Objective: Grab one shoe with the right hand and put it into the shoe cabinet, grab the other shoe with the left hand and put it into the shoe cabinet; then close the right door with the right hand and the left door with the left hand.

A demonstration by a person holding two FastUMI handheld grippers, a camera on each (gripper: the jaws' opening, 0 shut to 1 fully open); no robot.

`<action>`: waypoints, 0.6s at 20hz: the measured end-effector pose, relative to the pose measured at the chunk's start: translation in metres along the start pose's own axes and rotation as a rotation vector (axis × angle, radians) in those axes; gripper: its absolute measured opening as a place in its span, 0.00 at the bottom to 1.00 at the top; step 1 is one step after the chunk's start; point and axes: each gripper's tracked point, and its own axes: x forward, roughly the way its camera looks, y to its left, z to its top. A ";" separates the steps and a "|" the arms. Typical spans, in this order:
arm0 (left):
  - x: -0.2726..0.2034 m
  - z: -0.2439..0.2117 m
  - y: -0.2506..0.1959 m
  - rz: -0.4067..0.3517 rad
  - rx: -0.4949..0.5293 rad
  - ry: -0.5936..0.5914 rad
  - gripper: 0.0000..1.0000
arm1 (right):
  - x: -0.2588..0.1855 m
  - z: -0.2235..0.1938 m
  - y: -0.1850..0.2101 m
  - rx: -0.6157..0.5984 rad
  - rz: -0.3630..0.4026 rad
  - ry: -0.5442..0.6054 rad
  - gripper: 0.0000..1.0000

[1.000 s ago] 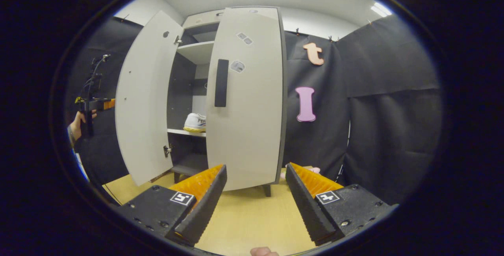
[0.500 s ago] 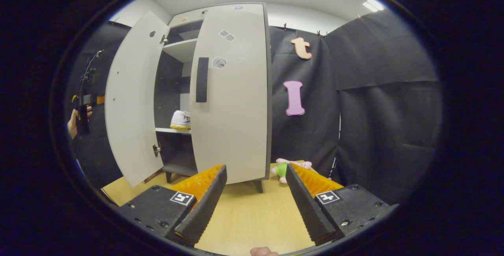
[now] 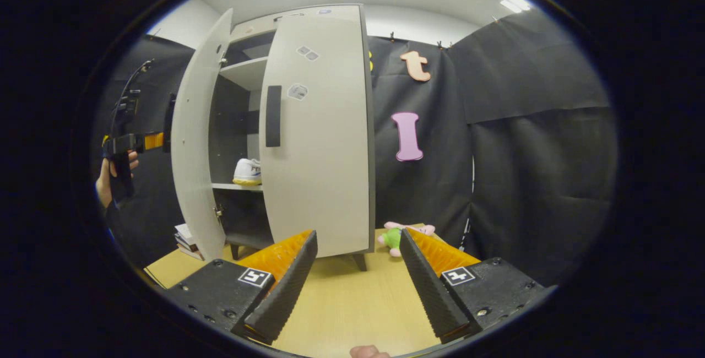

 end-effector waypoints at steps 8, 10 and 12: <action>0.010 0.018 -0.081 -0.105 -0.059 -0.044 0.95 | -0.002 -0.001 -0.027 0.038 -0.056 0.005 0.97; -0.003 0.023 -0.089 -0.128 -0.067 -0.052 0.82 | -0.004 -0.003 -0.032 0.041 -0.069 0.007 0.97; -0.019 0.027 -0.103 -0.170 -0.104 -0.054 0.94 | -0.007 -0.006 -0.032 0.050 -0.073 0.010 0.97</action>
